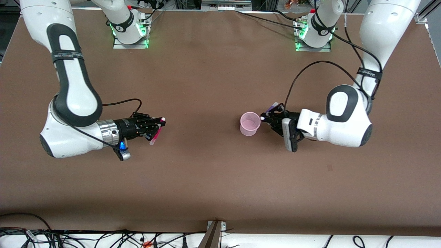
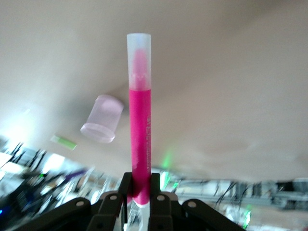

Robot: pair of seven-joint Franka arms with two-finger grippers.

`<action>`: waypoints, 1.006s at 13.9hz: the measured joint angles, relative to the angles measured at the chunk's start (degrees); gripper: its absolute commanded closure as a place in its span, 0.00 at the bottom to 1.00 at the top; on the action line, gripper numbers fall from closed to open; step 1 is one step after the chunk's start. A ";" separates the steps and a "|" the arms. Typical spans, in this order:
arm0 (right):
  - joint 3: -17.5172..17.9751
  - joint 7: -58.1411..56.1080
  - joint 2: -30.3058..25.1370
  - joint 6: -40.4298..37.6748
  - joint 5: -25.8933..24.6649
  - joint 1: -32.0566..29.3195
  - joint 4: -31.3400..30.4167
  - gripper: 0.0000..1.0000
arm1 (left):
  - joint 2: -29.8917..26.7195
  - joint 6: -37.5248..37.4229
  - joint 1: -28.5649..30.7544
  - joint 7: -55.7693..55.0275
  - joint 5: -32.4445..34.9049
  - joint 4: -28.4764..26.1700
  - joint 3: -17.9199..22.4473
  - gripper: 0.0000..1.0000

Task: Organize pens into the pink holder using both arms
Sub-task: 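Carry the blue pen with the left gripper into the pink holder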

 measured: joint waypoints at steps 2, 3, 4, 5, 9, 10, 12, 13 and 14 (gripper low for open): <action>0.13 0.02 0.01 -0.29 7.34 -0.01 -0.01 1.00 | 1.71 1.13 -1.67 7.46 -4.68 0.56 0.01 1.00; 0.24 0.09 0.01 -0.28 10.41 0.03 0.00 1.00 | 2.46 1.38 -2.12 12.05 -7.06 0.64 0.01 1.00; 0.35 0.64 0.01 -0.13 12.78 0.11 -0.01 1.00 | 3.01 1.43 -2.38 16.24 -8.92 0.65 0.01 1.00; 0.44 1.99 0.01 0.46 14.52 0.23 -0.01 1.00 | 3.41 1.43 -2.50 20.03 -9.88 0.66 0.00 1.00; 0.66 6.22 0.02 1.72 22.34 0.35 -0.01 1.00 | 4.56 1.49 -2.55 35.45 -10.41 0.74 0.20 1.00; 0.66 7.00 0.02 1.72 24.28 0.35 -0.02 1.00 | 4.78 1.74 -2.55 38.50 -10.18 0.74 0.31 1.00; 0.66 8.74 0.02 1.72 27.24 0.35 -0.04 1.00 | 5.16 3.08 -2.55 42.19 -7.53 0.73 0.39 1.00; 0.66 9.13 0.02 1.72 28.36 0.34 -0.07 1.00 | 5.26 3.22 -2.55 42.76 -6.44 0.67 0.43 1.00; 0.66 9.46 0.02 1.70 29.39 0.35 -0.17 1.00 | 5.36 3.22 -2.55 43.08 -5.94 0.52 0.45 1.00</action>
